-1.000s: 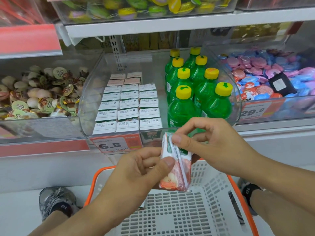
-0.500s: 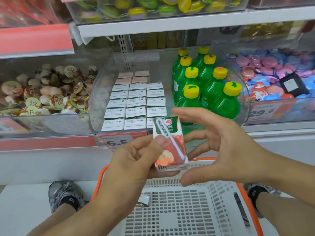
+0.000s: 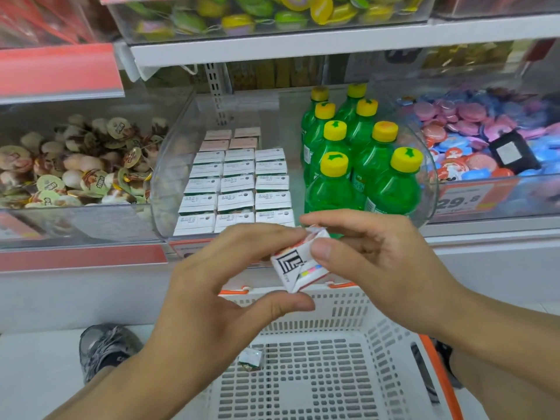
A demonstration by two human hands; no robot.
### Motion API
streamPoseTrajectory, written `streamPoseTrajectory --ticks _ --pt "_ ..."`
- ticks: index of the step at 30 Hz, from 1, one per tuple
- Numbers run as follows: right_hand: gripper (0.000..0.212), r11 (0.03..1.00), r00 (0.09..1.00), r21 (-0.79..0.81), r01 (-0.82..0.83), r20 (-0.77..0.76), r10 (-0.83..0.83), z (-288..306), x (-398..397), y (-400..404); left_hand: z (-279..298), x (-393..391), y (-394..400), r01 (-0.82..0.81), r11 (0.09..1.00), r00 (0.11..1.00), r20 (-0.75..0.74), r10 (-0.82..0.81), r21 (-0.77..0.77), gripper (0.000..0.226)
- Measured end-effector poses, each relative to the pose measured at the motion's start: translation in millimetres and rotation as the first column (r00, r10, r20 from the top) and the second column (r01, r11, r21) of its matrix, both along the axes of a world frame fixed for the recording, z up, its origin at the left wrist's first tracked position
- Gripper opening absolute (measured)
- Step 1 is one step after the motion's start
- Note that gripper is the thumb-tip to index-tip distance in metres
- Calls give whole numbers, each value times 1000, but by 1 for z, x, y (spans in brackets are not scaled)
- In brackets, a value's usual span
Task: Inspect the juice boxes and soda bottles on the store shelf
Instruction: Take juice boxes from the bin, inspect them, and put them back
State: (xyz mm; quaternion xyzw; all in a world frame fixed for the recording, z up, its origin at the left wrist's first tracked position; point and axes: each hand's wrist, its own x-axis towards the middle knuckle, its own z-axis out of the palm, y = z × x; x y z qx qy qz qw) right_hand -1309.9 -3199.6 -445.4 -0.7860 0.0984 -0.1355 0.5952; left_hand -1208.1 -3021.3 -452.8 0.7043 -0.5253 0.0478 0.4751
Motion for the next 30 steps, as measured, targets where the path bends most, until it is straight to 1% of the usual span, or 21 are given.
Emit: streamPoseTrajectory --ticks 3,5,6,7,9,10,11,12,13,14,15,16,17,19,20,21,23,25,27,29,30 --pt "55 1000 1000 -24 1 7 -1 0 0 3 8 -7 0 -16 996 998 62 22 -90 51" --pt "56 1000 1000 2 -14 9 14 -2 -3 3 8 -7 3 -10 997 996 85 16 -72 51" --pt "56 999 1000 24 -28 9 28 -2 -4 4 -2 -4 9 23 999 999 43 -25 41 51" --pt "56 998 999 47 -48 5 48 -3 -5 4 -25 -4 32 50 975 998 -39 -43 216 52" --pt "53 990 994 95 -108 12 107 -2 -7 3 -117 52 48 -90 918 960 -211 183 387 53" --pt "52 984 990 114 -139 23 137 -2 -7 3 -142 65 48 -120 884 931 -257 258 451 51" --pt "51 978 986 124 -166 36 163 -1 -8 3 -142 63 47 -205 884 946 -145 289 419 50" --pt "50 976 983 118 -183 45 179 -1 -8 4 -113 40 47 -172 922 952 -181 246 348 47" --pt "51 978 983 98 -184 45 180 0 -8 4 -63 9 36 -158 958 964 -174 203 241 45" --pt "51 983 985 64 -173 38 170 1 -8 4 -22 -4 20 -144 984 961 -219 166 109 41" --pt "51 988 989 25 -149 19 149 2 -8 4 -4 -9 5 -155 985 957 -257 132 -71 39" --pt "48 993 993 -10 -119 -16 118 3 -8 4 9 -15 4 -131 977 951 -301 75 -170 40" --pt "41 995 994 -45 -91 -68 88 5 -7 3 3 -14 3 -114 971 925 -379 28 -208 43" --pt "31 993 981 -78 -94 -177 79 7 -6 1 -7 -9 1 -174 964 834 -550 38 -198 54" --pt "33 993 975 -42 -112 -200 101 9 -5 0 -10 -5 -1 -228 956 791 -607 72 -183 57" --pt "35 992 972 23 -123 -197 126 10 -5 -1 -11 -4 -1 -251 951 736 -673 68 -179 55" --pt "33 973 970 186 -137 -173 170 9 -3 -4 -11 -7 -4 -253 942 629 -778 -12 -219 42" --pt "32 910 962 383 -160 -148 231 9 -2 -6 -12 -10 -8 -267 940 532 -846 -41 -214 29" --pt "37 841 961 510 -180 -90 261 8 -2 -7 -11 -9 -10 -295 933 448 -892 -55 -206 20" --pt "40 847 983 515 -133 -41 180 8 -2 -8 -10 -6 -9 -310 932 413 -910 -48 -190 25" --pt "41 863 992 496 -94 -24 121 7 -1 -9 -10 -3 -9 -307 936 415 -909 -32 -173 28"
